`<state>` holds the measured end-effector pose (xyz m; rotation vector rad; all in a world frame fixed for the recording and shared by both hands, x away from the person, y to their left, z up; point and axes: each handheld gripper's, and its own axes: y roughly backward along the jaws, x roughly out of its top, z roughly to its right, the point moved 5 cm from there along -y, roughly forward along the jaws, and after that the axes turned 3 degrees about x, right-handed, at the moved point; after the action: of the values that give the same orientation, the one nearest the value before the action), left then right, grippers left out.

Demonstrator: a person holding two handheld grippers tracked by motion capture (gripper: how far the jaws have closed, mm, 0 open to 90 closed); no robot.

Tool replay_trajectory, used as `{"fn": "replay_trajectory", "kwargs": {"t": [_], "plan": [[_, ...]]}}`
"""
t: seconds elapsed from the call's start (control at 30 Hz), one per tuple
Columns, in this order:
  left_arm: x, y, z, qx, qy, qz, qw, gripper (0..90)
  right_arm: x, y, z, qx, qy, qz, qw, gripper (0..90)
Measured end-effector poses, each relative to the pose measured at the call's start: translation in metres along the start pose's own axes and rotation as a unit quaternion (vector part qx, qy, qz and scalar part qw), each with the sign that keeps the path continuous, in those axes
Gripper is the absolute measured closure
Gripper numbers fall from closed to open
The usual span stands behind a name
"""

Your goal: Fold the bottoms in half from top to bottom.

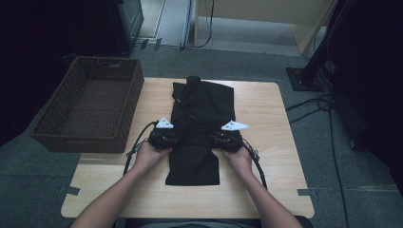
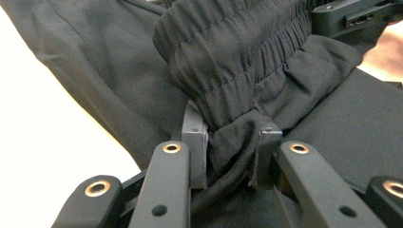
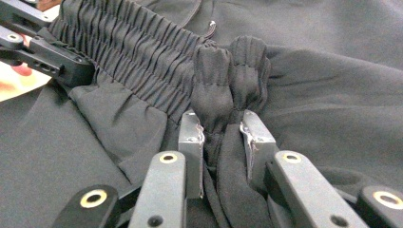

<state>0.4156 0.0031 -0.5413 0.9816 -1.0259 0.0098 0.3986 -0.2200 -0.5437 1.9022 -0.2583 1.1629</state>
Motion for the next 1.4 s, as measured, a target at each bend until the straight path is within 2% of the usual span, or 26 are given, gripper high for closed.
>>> {"fn": "replay_trajectory", "kwargs": {"t": [0.07,0.13,0.2,0.23,0.3,0.4,0.47,0.53,0.6,0.67,0.8,0.87,0.97,1.07,1.2,1.3,1.4], "plan": [[0.009,-0.007,-0.009,0.001,0.014,0.009,0.9999,73.0,0.01,-0.008,0.011,-0.004,0.003,-0.001,1.0,73.4],[0.015,-0.008,-0.016,-0.014,0.039,0.017,0.999,68.1,0.018,-0.014,0.021,0.001,-0.013,0.003,0.9999,71.1],[0.019,0.0,-0.014,-0.032,0.052,0.028,0.9978,61.2,0.024,-0.011,0.024,0.015,-0.035,0.009,0.9992,66.9],[0.02,0.006,-0.011,-0.042,0.05,0.03,0.9974,57.6,0.027,-0.005,0.022,0.025,-0.04,0.013,0.9988,63.4],[0.02,0.018,-0.005,-0.046,0.035,0.032,0.9978,51.4,0.027,0.008,0.015,0.046,-0.039,0.02,0.998,57.6],[0.014,0.034,0.008,-0.067,0.035,0.033,0.9966,43.6,0.019,0.028,0.0,0.064,-0.022,0.011,0.9976,54.5],[0.006,0.042,0.017,-0.086,0.04,0.024,0.9952,42.4,0.009,0.04,-0.01,0.07,-0.017,0.006,0.9973,53.4],[-0.005,0.047,0.027,-0.09,0.025,0.01,0.9956,42.6,-0.002,0.051,-0.019,0.077,-0.016,0.001,0.9969,53.0],[-0.014,0.053,0.034,-0.085,0.011,0.002,0.9964,42.6,-0.011,0.059,-0.028,0.089,-0.01,-0.01,0.996,51.8],[-0.017,0.063,0.036,-0.082,0.004,0.008,0.9966,41.6,-0.015,0.07,-0.036,0.097,0.002,-0.012,0.9952,48.4],[-0.015,0.078,0.034,-0.078,0.008,0.024,0.9966,40.6,-0.007,0.095,-0.043,0.114,0.007,0.033,0.9929,44.7],[-0.013,0.08,0.03,-0.077,0.015,0.03,0.9965,43.9,-0.001,0.103,-0.04,0.107,0.005,0.053,0.9928,48.8],[-0.007,0.084,0.024,-0.078,0.036,0.048,0.9951,50.2,0.004,0.103,-0.032,0.093,0.0,0.05,0.9944,63.7],[-0.003,0.083,0.016,-0.062,0.038,0.046,0.9963,66.1,0.005,0.097,-0.02,0.069,-0.004,0.047,0.9965,74.0],[-0.003,0.076,0.001,-0.038,0.06,0.046,0.9964,81.5,0.004,0.081,-0.004,0.051,-0.03,0.028,0.9978,80.7],[-0.005,0.063,-0.004,-0.025,0.065,0.028,0.9972,86.7,0.0,0.067,0.003,0.041,-0.044,0.009,0.9982,82.6],[-0.012,0.047,0.002,-0.03,0.059,0.003,0.9978,87.7,-0.008,0.046,0.001,0.04,-0.042,-0.017,0.9982,83.1]]}}
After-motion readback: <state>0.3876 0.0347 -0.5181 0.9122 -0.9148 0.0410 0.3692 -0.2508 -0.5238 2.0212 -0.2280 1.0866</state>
